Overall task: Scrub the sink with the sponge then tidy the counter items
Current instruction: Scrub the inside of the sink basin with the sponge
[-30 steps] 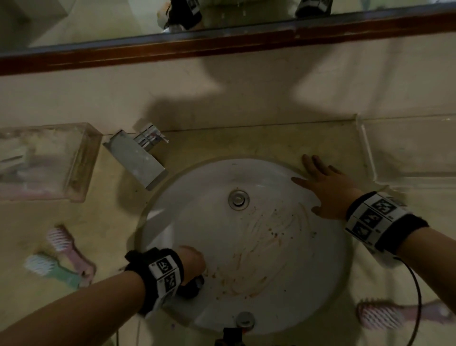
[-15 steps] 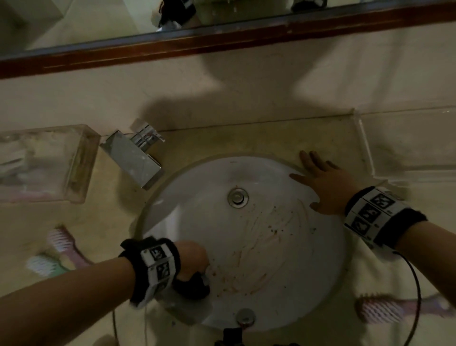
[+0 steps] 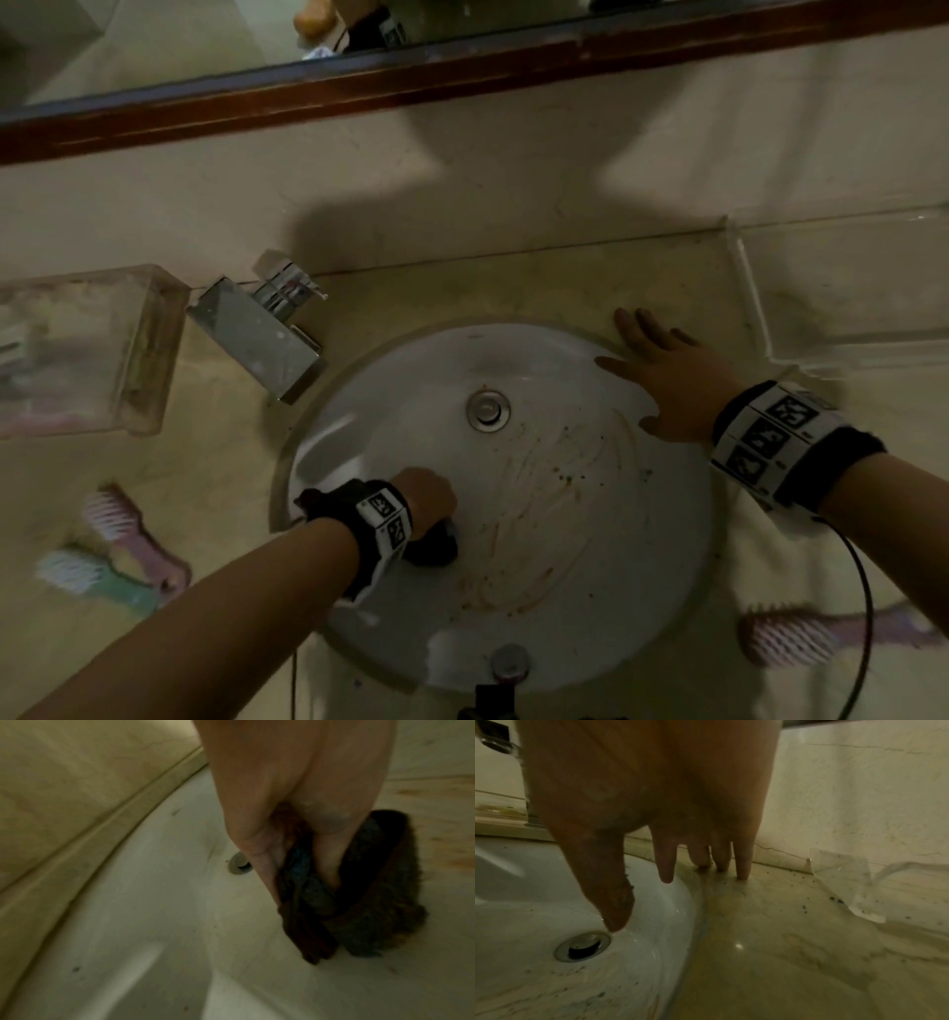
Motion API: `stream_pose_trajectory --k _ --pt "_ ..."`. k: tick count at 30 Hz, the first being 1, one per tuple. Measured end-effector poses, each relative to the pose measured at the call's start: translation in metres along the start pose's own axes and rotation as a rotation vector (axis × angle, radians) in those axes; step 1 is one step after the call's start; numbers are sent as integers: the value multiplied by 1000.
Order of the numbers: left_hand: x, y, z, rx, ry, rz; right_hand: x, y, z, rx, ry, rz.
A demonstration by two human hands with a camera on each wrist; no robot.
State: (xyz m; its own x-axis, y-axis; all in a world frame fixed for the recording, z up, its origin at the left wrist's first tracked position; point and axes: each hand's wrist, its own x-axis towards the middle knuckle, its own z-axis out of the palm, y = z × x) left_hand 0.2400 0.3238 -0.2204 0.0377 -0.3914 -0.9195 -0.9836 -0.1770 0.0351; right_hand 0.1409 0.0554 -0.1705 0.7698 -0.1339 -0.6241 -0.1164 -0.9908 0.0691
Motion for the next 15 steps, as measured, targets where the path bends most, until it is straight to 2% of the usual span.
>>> stream_pose_trajectory --k 3,5,8,11,15 --pt "-4 -11 -18 -64 123 -75 0 1 0 3 -9 0" --pt "-13 -9 -22 -93 110 -66 0 0 0 2 -4 0" --pt "-34 10 -12 -135 -6 31 0 0 1 1 8 3" --pt "-53 30 10 -43 -107 198 -1 0 2 -2 8 4" --pt "-56 44 20 -43 -106 319 -1 -1 3 -12 20 2"
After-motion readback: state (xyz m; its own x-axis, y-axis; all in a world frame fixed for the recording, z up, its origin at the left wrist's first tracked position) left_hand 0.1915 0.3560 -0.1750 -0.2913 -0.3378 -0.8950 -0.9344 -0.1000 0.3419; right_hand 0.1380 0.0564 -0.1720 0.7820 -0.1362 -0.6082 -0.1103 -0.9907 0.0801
